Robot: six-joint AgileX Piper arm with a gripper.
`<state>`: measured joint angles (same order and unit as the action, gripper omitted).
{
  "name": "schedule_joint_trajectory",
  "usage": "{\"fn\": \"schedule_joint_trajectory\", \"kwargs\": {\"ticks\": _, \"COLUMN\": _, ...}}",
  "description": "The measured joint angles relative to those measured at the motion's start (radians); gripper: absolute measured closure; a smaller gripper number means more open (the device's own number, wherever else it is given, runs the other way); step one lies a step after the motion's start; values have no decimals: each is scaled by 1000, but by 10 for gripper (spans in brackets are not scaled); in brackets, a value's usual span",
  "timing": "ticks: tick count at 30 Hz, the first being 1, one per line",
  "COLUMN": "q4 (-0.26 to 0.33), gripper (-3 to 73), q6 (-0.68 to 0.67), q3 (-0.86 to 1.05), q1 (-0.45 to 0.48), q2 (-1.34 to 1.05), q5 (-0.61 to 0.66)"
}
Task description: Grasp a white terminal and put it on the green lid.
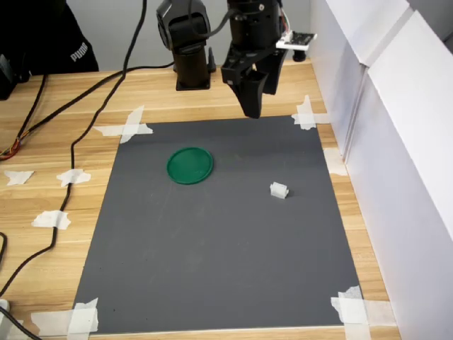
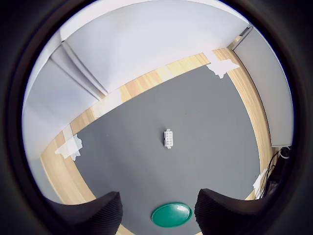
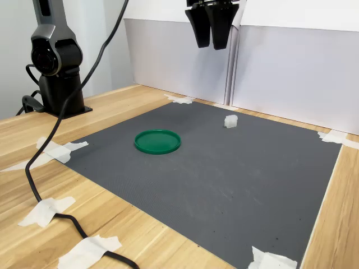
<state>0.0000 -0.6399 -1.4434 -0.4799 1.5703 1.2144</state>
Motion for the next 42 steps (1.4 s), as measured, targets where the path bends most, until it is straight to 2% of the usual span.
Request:
{"fn": "schedule_joint_trajectory", "kwargs": {"ticks": 20, "q4": -11, "gripper": 67, "q6": -9, "q3": -11, "q1": -10, "q2": 150, "q5": -126}}
{"fn": "schedule_joint_trajectory", "kwargs": {"ticks": 34, "q4": -7, "gripper": 67, "q6": -59, "q3": 145, "q1": -10, "q2": 152, "q5": -320}}
{"fn": "schedule_joint_trajectory", "kwargs": {"ticks": 42, "q4": -20, "gripper": 67, "q6": -60, "q3": 150, "q1": -42, "q2": 208, "q5": -352}}
